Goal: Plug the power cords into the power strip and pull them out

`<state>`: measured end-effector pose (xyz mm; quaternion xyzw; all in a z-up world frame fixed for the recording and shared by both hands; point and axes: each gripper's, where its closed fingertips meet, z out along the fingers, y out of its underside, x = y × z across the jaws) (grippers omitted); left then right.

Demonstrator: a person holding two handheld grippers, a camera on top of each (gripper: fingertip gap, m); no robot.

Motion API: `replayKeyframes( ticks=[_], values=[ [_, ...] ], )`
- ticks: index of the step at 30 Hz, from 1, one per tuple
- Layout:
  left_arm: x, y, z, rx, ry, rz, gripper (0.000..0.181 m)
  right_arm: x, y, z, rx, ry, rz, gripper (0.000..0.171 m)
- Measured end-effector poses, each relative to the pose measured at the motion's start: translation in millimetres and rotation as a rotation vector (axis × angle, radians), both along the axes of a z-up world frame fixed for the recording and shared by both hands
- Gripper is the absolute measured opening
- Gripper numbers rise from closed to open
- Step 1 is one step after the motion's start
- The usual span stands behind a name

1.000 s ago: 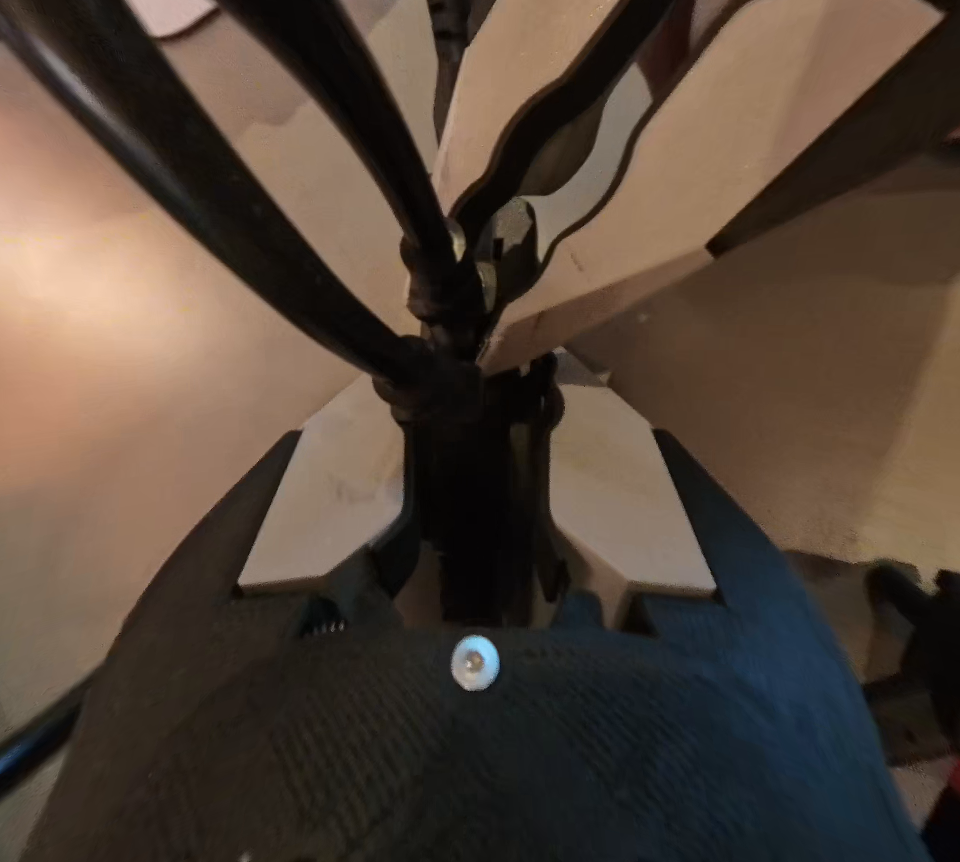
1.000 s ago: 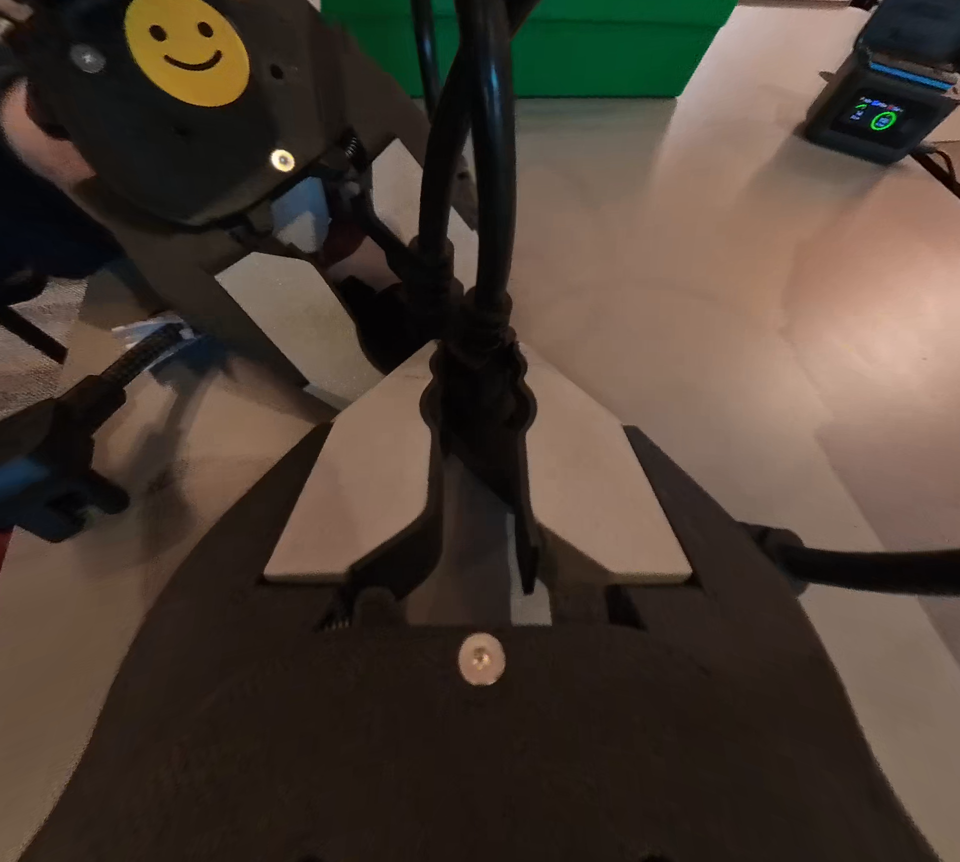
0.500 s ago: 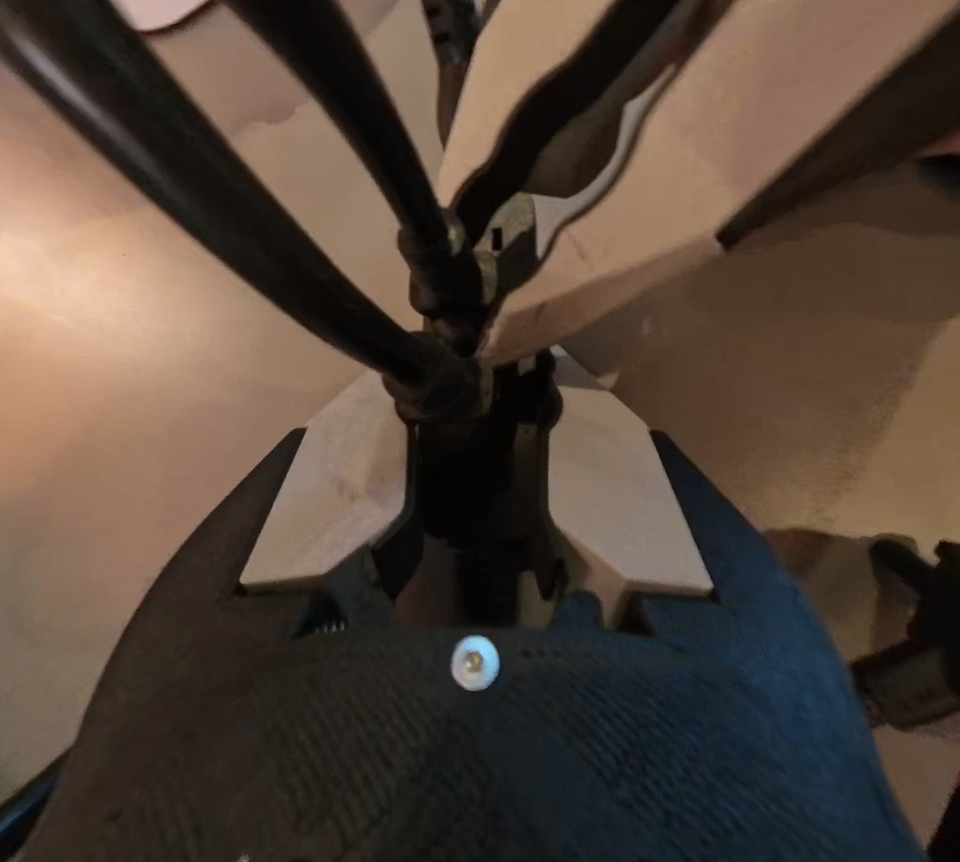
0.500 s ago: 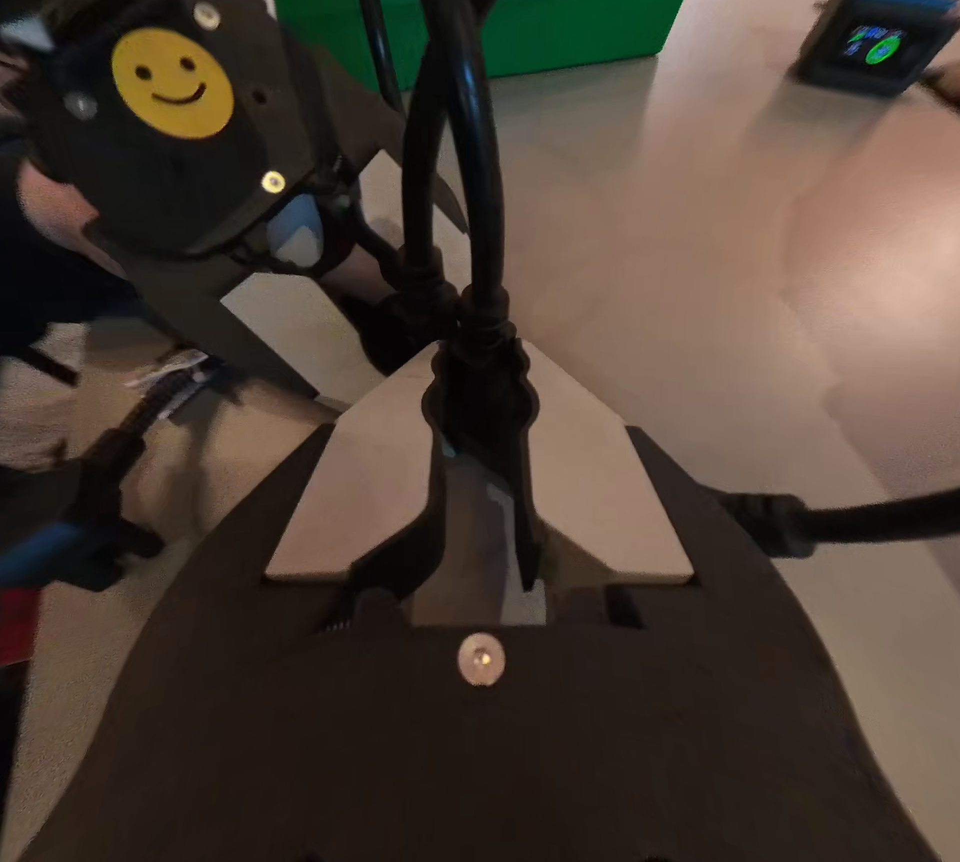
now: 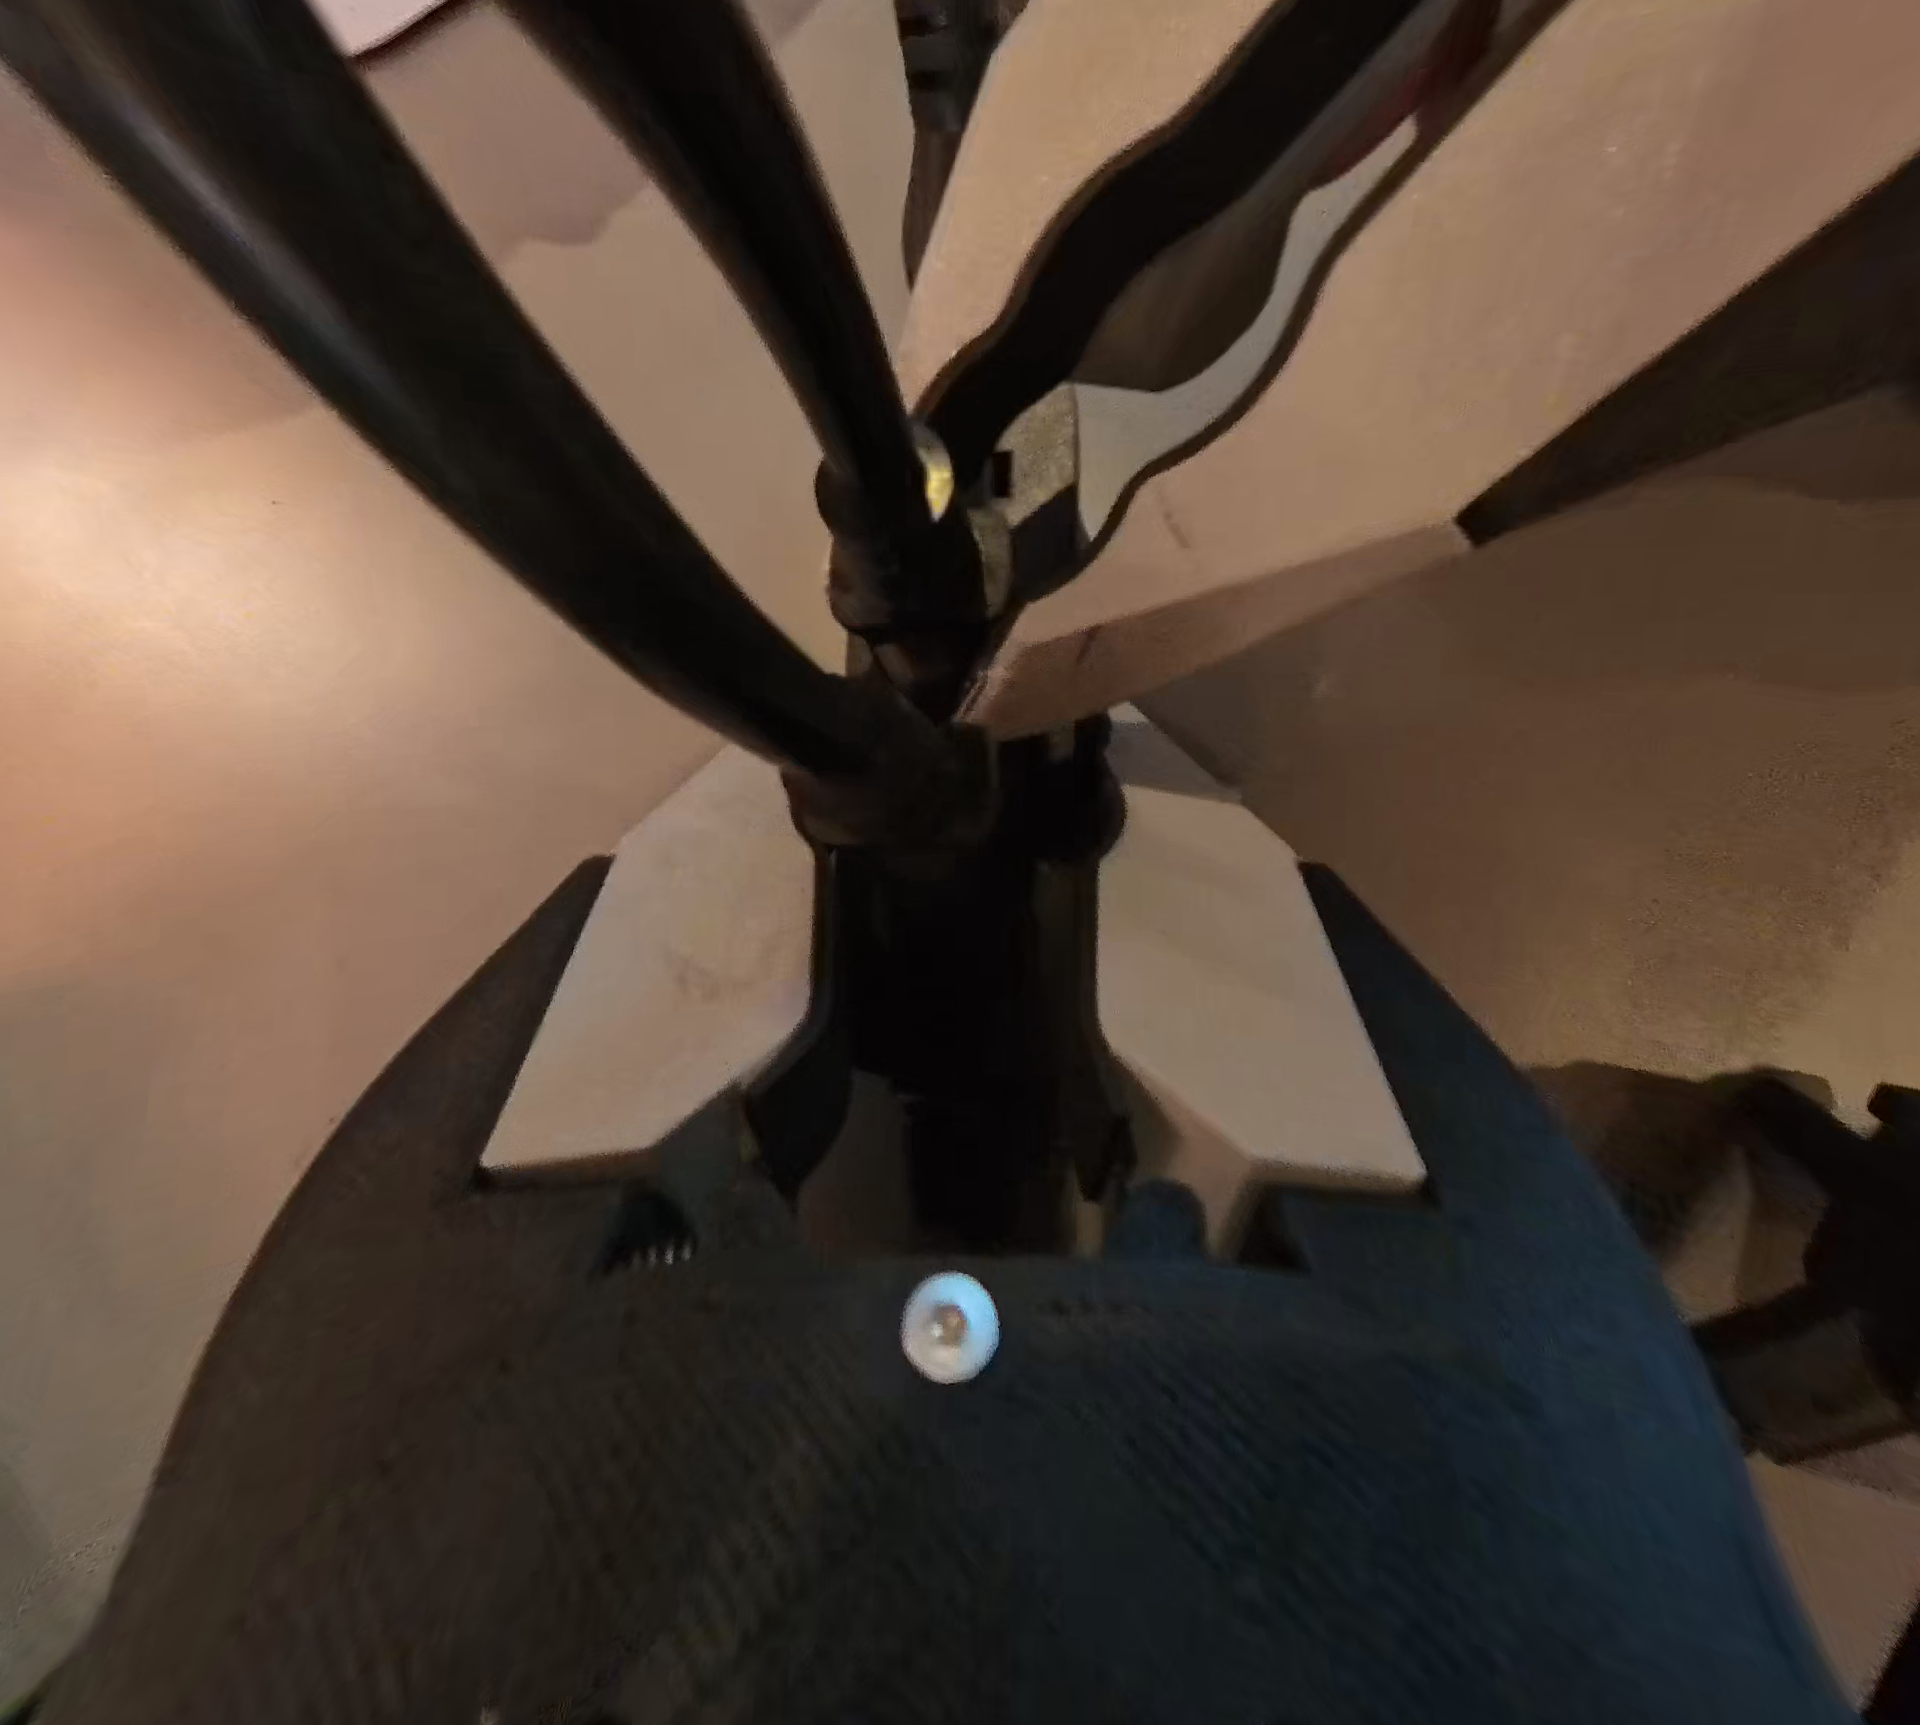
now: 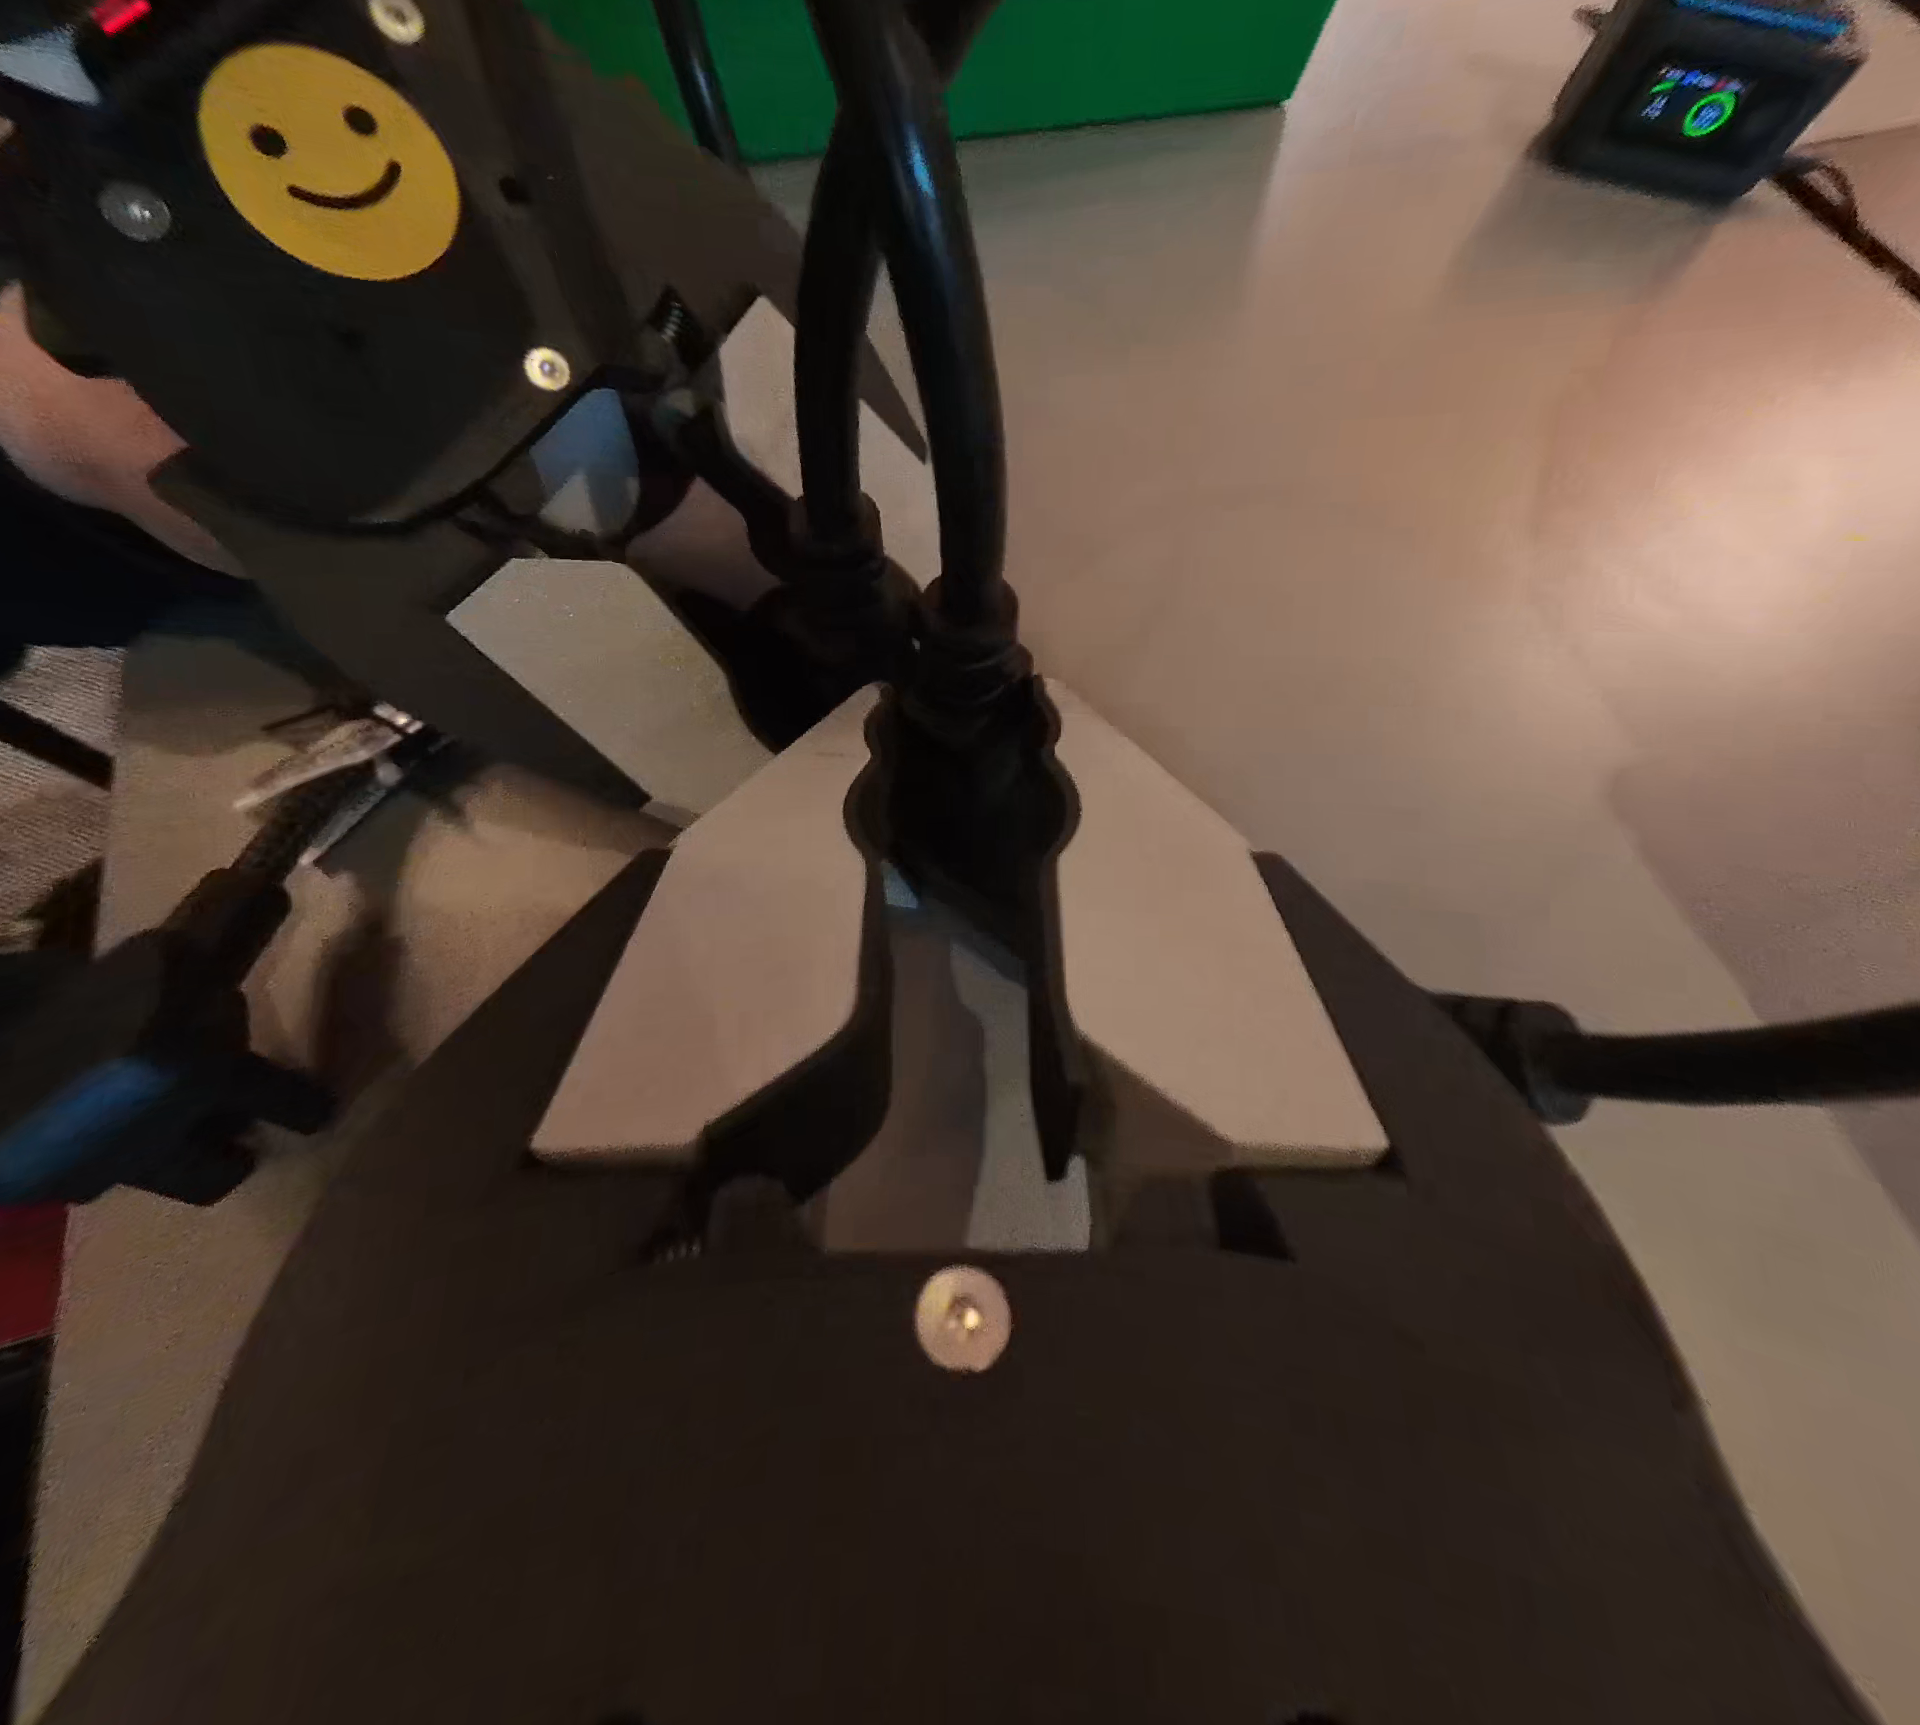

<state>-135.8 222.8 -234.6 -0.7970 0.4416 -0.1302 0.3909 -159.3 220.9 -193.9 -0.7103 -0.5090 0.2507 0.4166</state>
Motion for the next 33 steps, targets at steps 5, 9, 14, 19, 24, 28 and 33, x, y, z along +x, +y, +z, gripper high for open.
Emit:
replayKeyframes(
  ticks=[5,9,14,19,24,28,33],
  values=[
    [1,-2,-2,-0.028,-0.008,-0.006,0.044,1,6,-3,-0.277,0.131,0.021,0.022],
    [4,-1,-2,-0.028,-0.009,-0.006,0.043,3,4,-2,-0.223,0.119,0.032,0.022],
    [3,-1,0,-0.007,-0.007,-0.008,0.043,3,1,0,0.023,-0.029,0.001,0.021],
    [4,0,-1,-0.008,-0.001,0.006,0.043,6,7,-2,-0.247,0.113,0.003,0.022],
    [3,3,0,-0.013,-0.010,0.023,0.043,3,3,0,0.009,-0.018,-0.023,0.021],
    [3,3,1,0.023,0.012,0.018,0.043,5,4,-1,0.000,-0.028,-0.010,0.022],
    [11,3,5,0.021,-0.034,0.029,0.044,13,9,2,-0.421,0.235,0.011,0.023]
  ],
)
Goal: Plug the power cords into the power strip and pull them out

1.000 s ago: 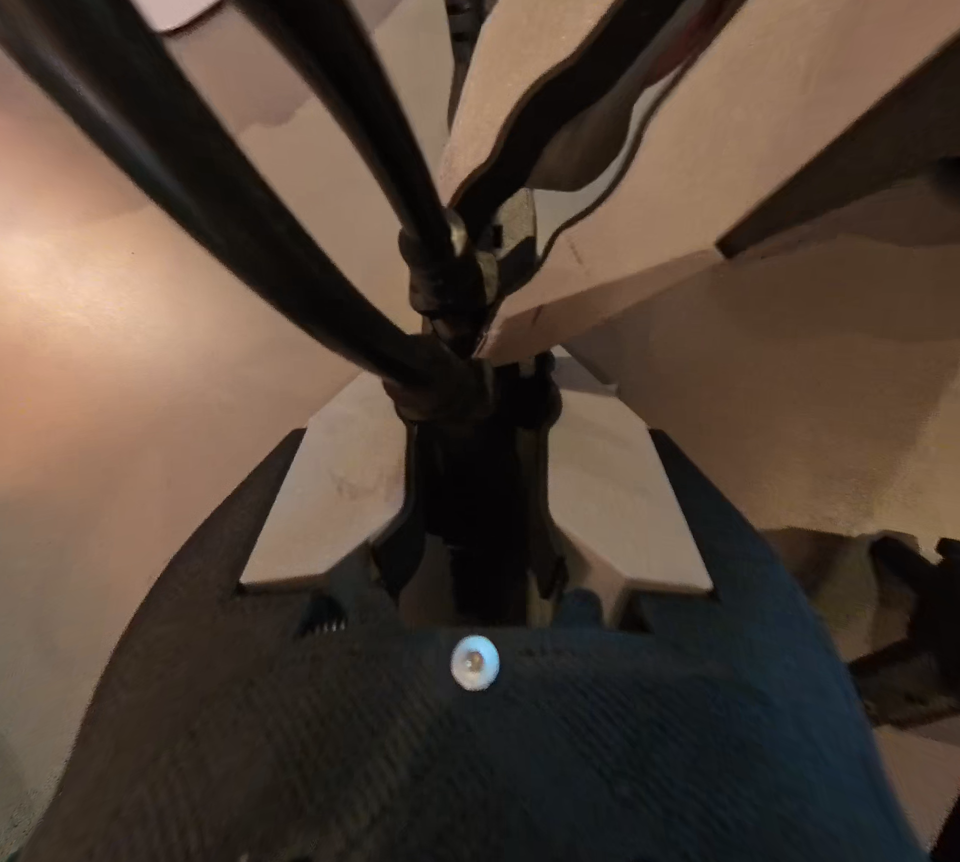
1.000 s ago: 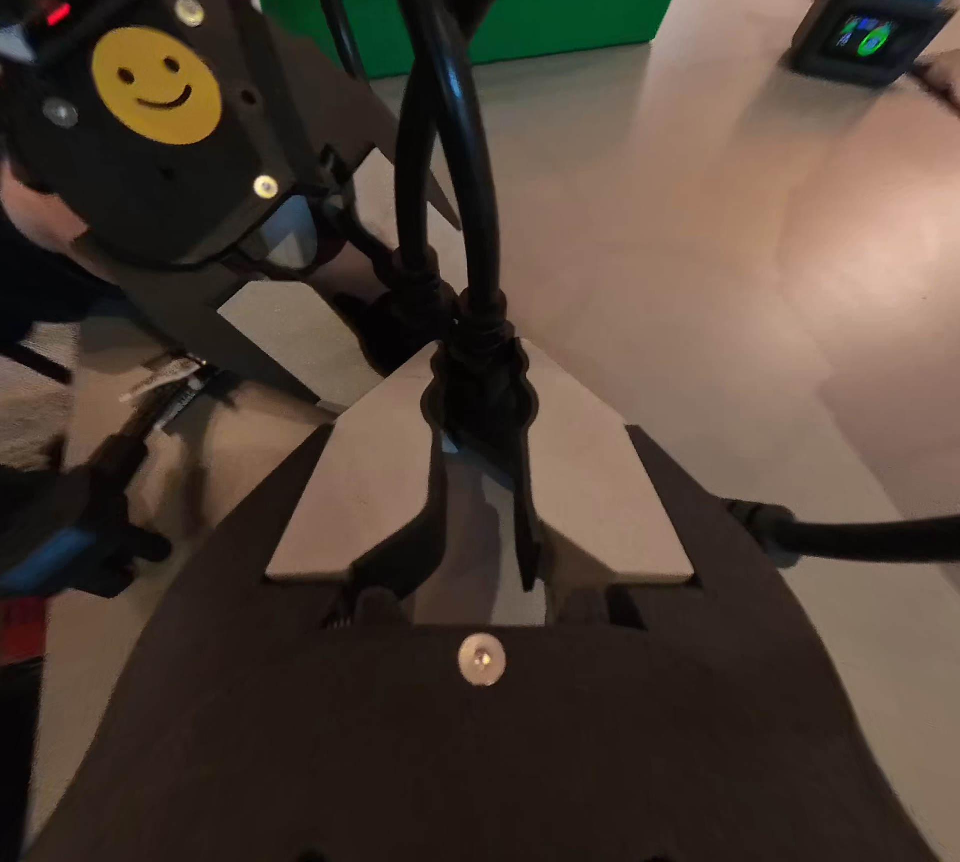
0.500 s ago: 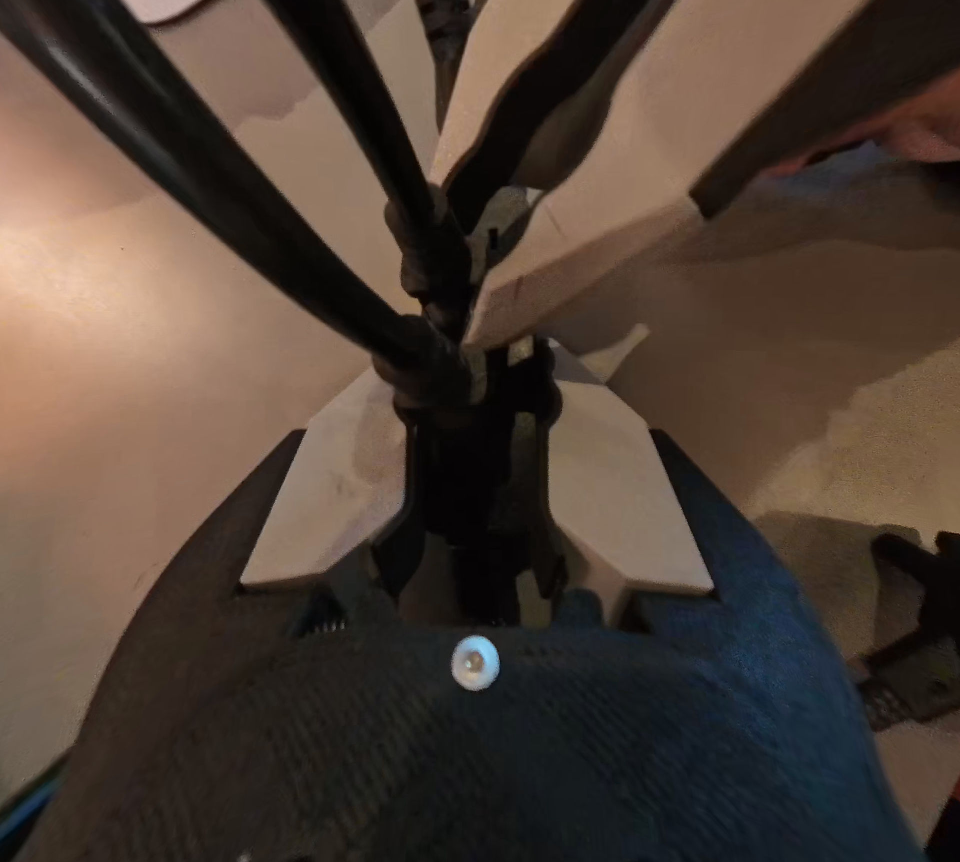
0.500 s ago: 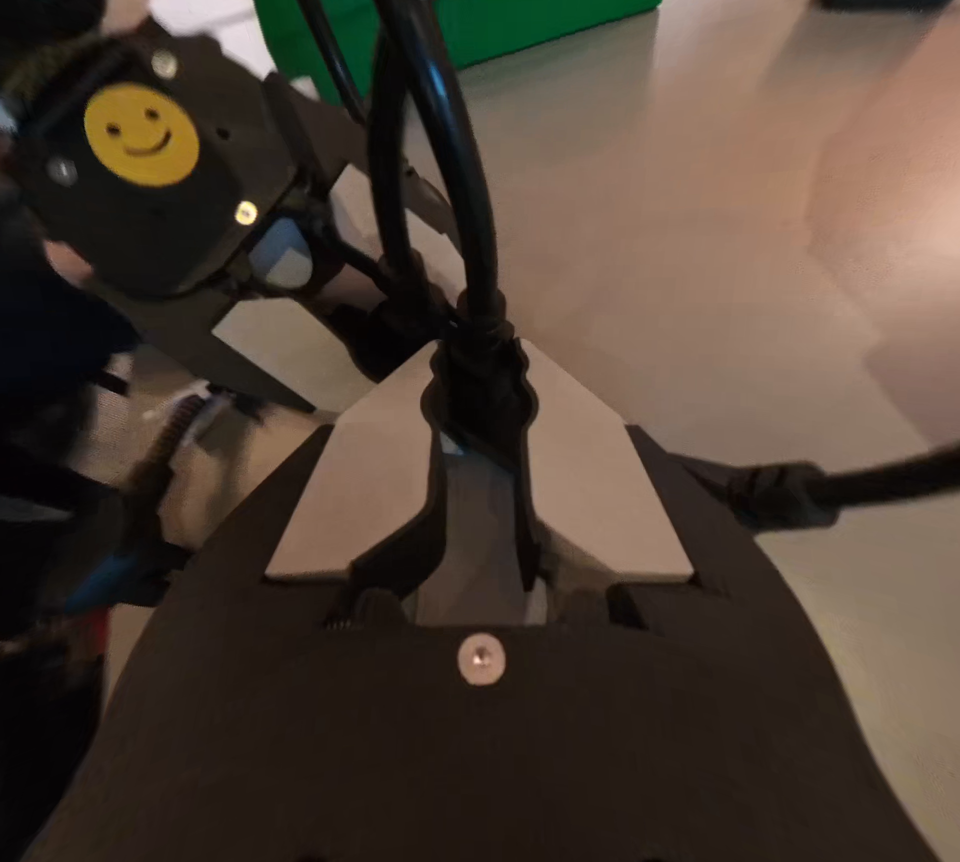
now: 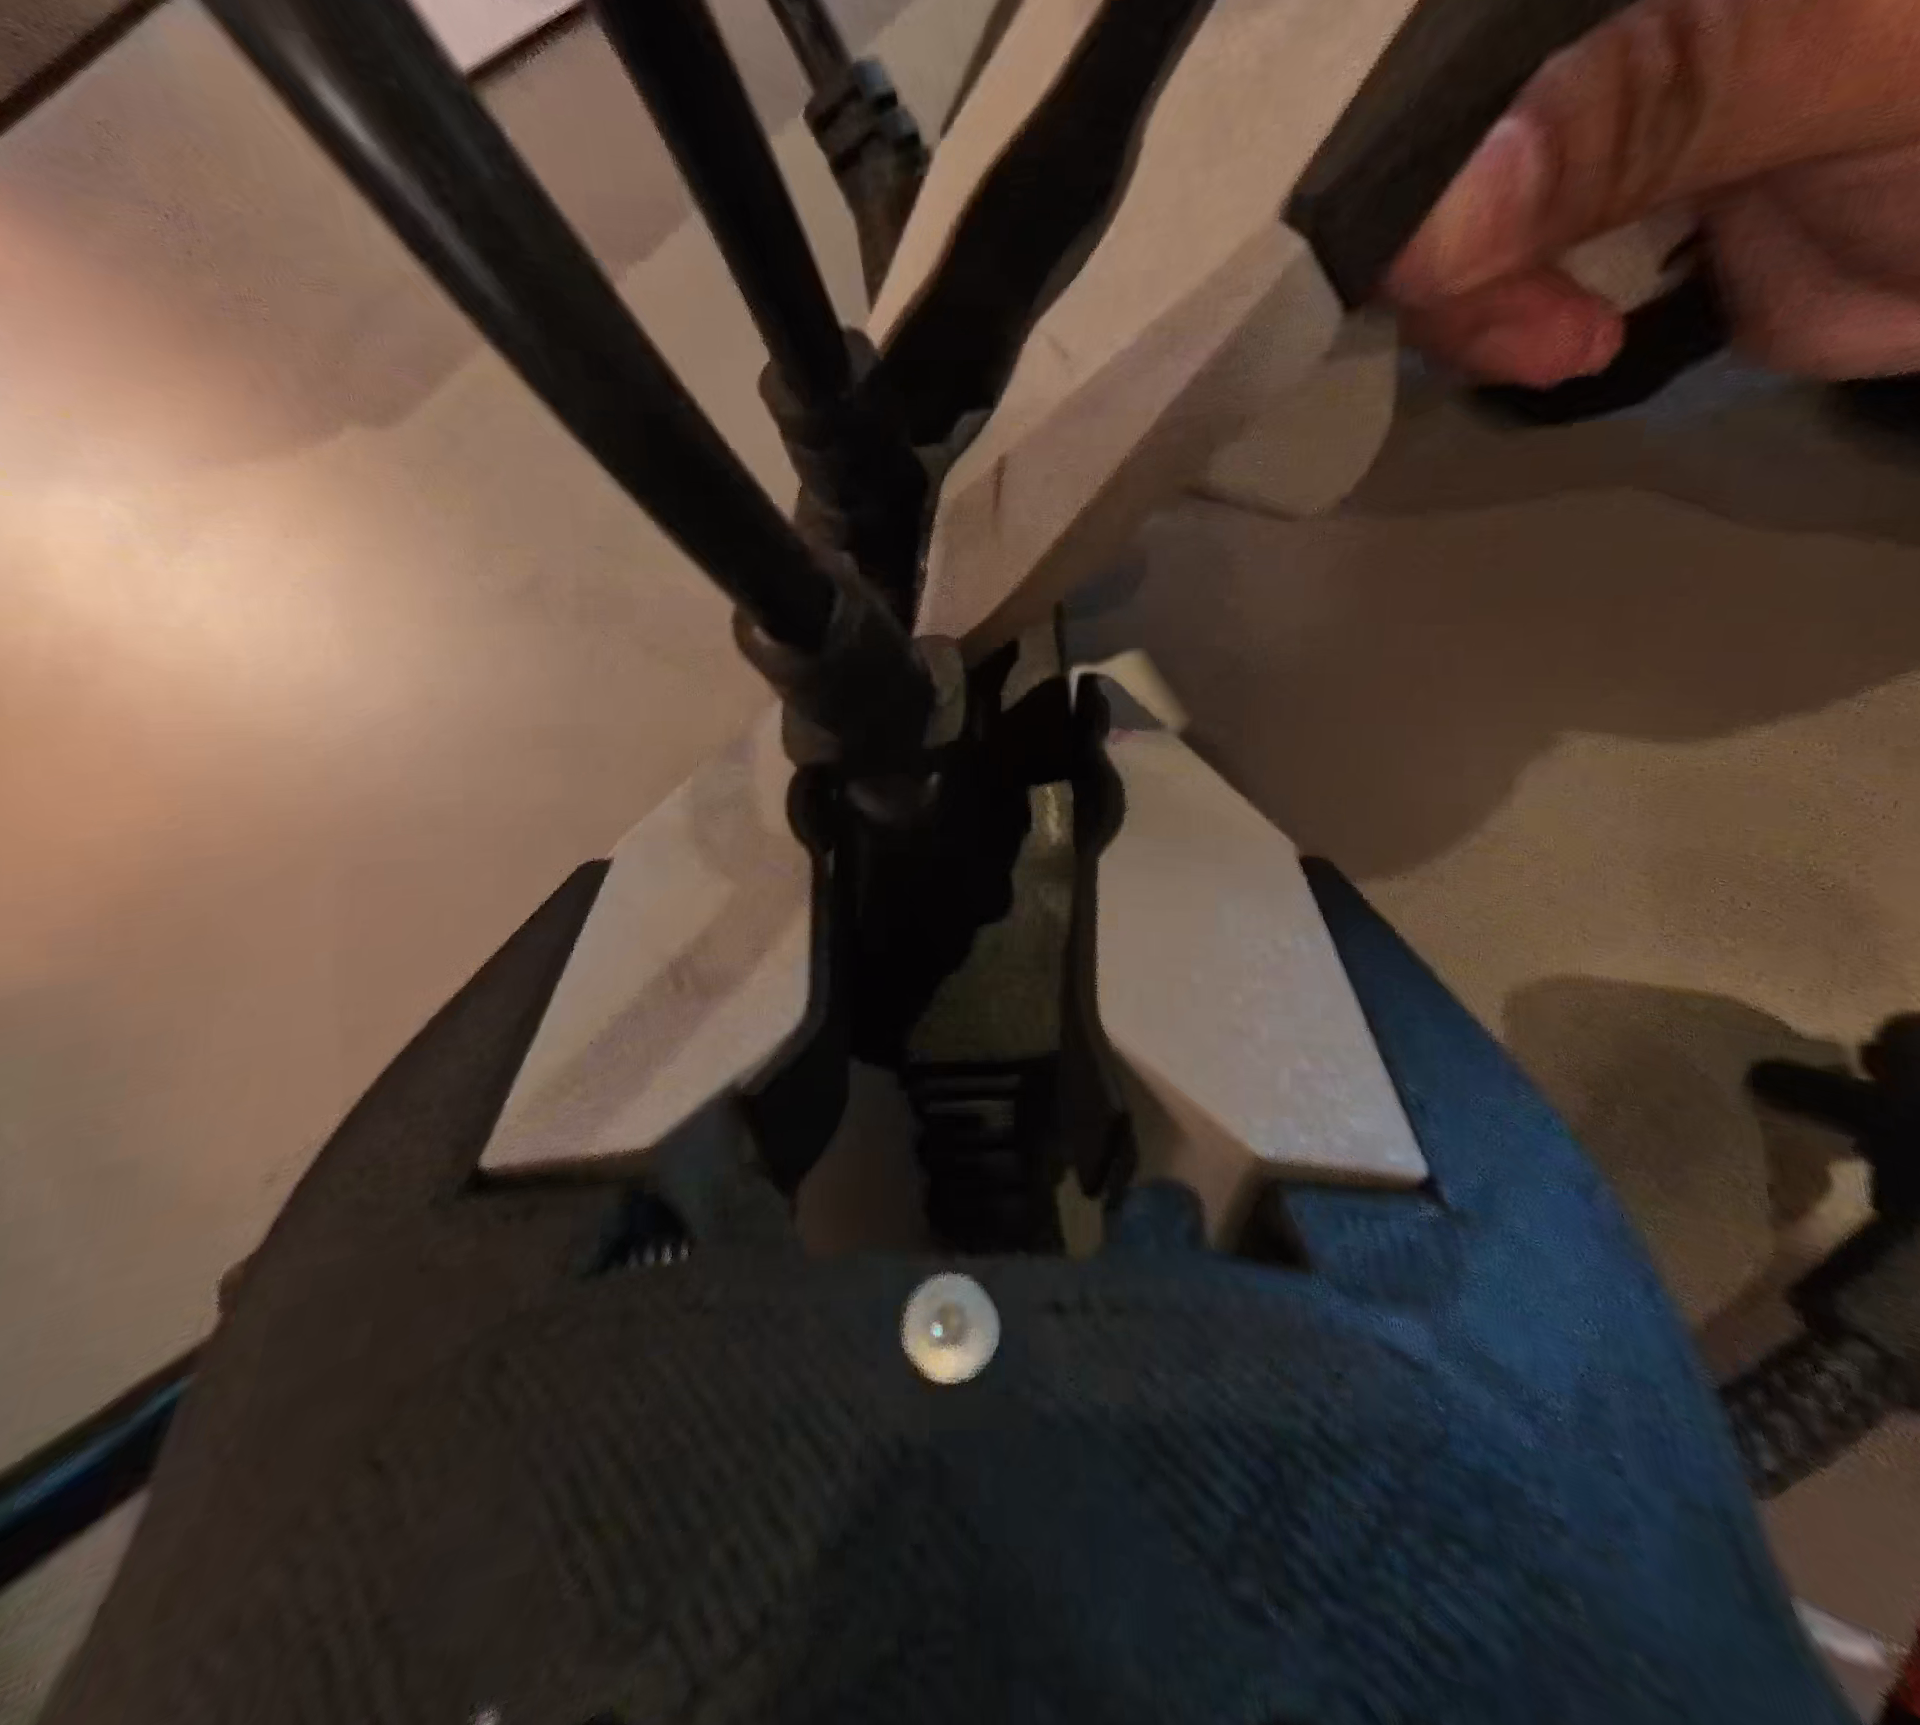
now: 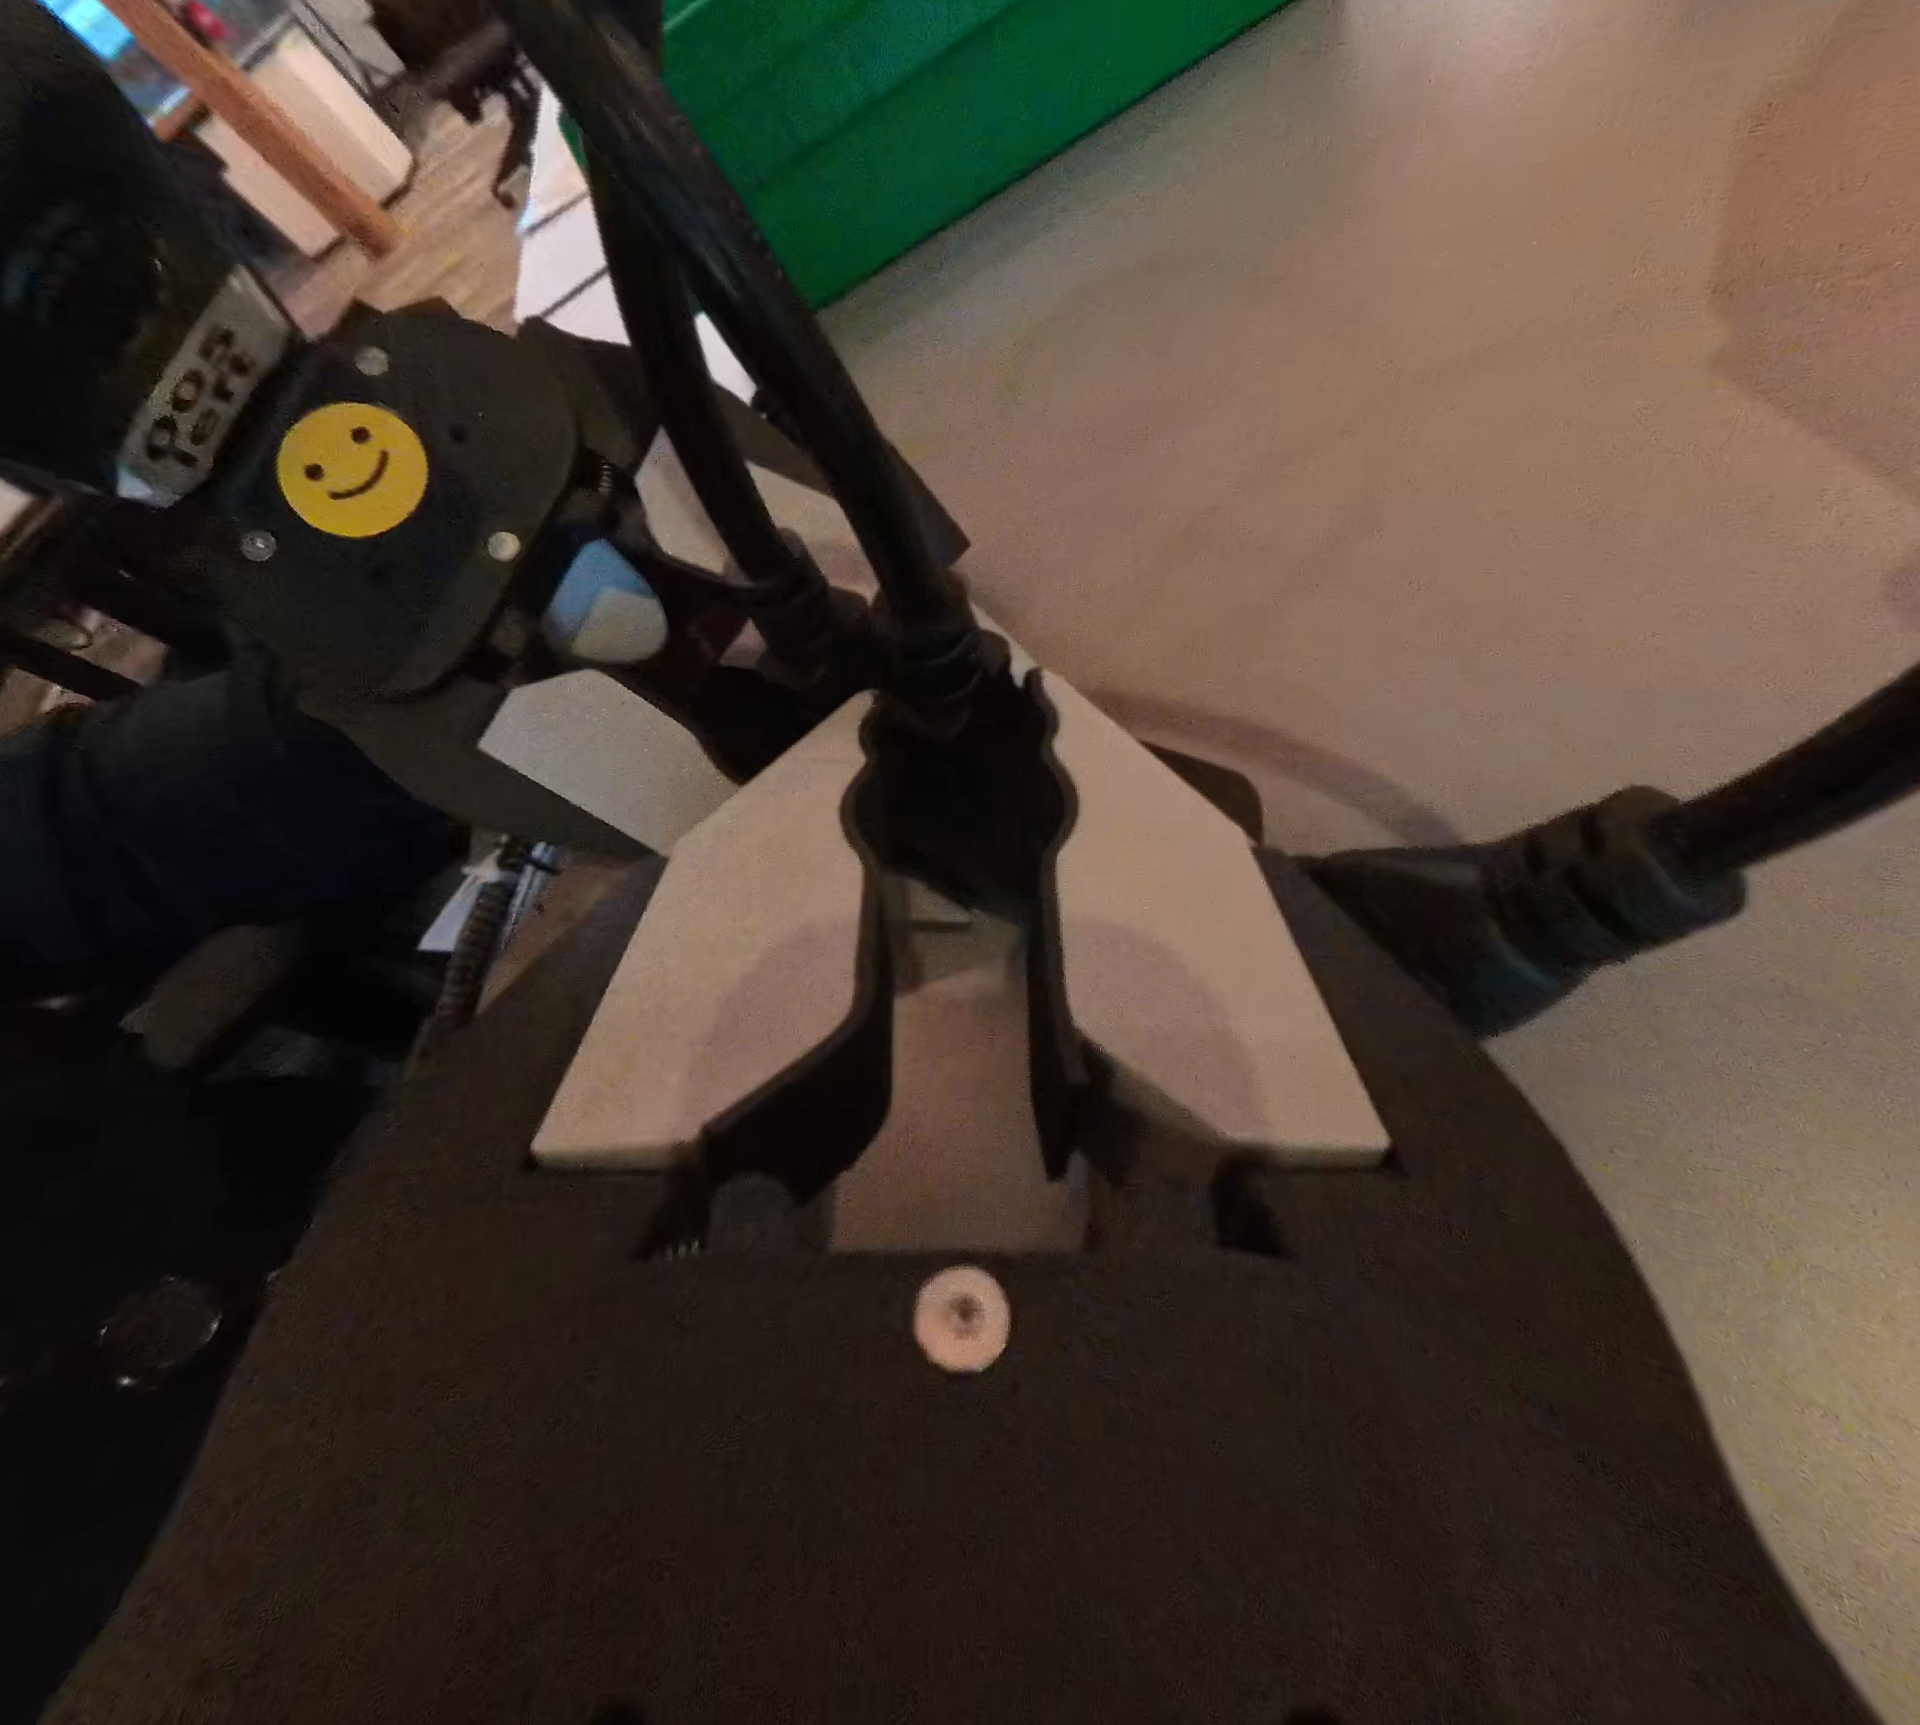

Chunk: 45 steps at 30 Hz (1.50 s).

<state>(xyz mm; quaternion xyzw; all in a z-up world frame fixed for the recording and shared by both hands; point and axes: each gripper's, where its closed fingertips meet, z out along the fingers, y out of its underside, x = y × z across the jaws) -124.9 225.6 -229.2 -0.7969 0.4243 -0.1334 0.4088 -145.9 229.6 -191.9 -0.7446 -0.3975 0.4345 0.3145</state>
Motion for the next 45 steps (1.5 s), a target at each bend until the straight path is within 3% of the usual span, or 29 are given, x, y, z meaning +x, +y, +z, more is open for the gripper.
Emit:
replayKeyframes(
  ticks=[4,7,12,18,20,24,26,29,34,37,39,43,45],
  values=[
    [-3,3,-5,-0.007,0.042,0.003,0.043,-5,-5,-2,0.403,-0.261,-0.039,0.021],
    [-7,3,-2,0.018,0.037,-0.002,0.043,-6,-7,0,0.498,-0.318,-0.044,0.021],
    [-2,1,-1,0.019,0.027,-0.006,0.044,2,-1,-2,0.003,0.000,-0.002,0.023],
    [1,1,1,0.008,-0.002,-0.009,0.044,5,-1,0,-0.049,0.052,-0.003,0.024],
    [0,1,-1,0.012,0.018,-0.005,0.043,5,-3,-2,0.049,-0.020,-0.002,0.023],
    [-3,3,-3,0.022,0.052,0.012,0.043,1,-7,0,0.567,-0.351,-0.026,0.022],
    [-4,3,-2,0.029,0.042,0.013,0.043,0,-7,1,0.606,-0.376,-0.034,0.022],
    [-5,4,-4,0.027,0.057,0.019,0.043,0,-5,-2,0.503,-0.321,-0.031,0.022],
    [-1,3,-1,0.027,0.031,0.007,0.044,6,1,1,0.011,0.013,-0.031,0.022],
    [0,2,-1,0.020,0.021,0.006,0.044,6,1,2,-0.028,0.046,-0.025,0.023],
    [-1,2,-2,0.015,0.031,0.007,0.043,5,0,0,0.040,-0.003,-0.020,0.022],
    [-2,3,-5,0.009,0.054,0.014,0.043,2,-4,2,0.597,-0.373,-0.037,0.021],
    [-5,4,-5,0.013,0.054,0.024,0.043,1,-2,1,0.504,-0.316,-0.052,0.021]
  ],
)
